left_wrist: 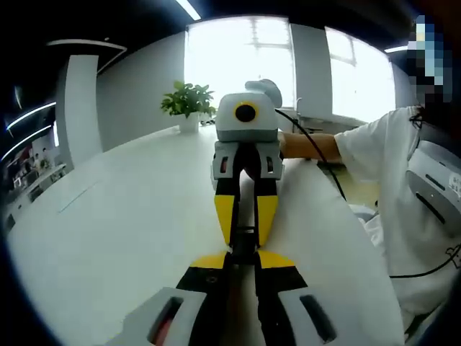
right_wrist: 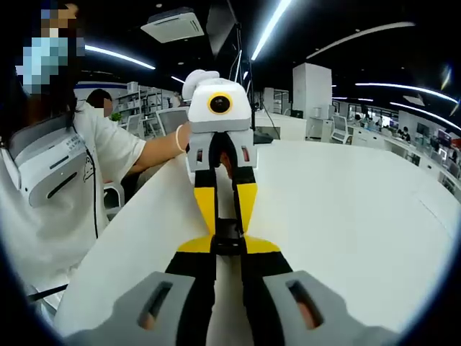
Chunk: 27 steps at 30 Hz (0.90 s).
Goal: Snap the two parts of the plastic buckle together until the buckle closes and remains connected.
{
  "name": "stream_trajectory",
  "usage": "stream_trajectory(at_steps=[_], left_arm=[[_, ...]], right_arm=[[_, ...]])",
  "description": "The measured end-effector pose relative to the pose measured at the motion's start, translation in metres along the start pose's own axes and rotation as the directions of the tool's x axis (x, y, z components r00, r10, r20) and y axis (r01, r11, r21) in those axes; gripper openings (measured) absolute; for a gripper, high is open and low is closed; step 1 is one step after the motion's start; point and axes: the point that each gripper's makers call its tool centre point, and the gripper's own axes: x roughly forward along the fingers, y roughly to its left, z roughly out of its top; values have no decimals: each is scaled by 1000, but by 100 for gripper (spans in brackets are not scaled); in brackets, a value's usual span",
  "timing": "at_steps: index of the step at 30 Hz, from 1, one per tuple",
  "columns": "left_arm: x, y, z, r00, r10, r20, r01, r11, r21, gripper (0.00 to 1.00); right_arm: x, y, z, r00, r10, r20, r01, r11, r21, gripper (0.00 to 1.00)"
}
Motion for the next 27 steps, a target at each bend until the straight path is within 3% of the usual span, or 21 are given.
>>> stream_trajectory(at_steps=[27], left_arm=[[-2, 0, -5, 1000, 6, 10, -5, 1000, -16, 12]], right_arm=[[0, 2, -5, 1000, -5, -15, 5, 1000, -6, 12]])
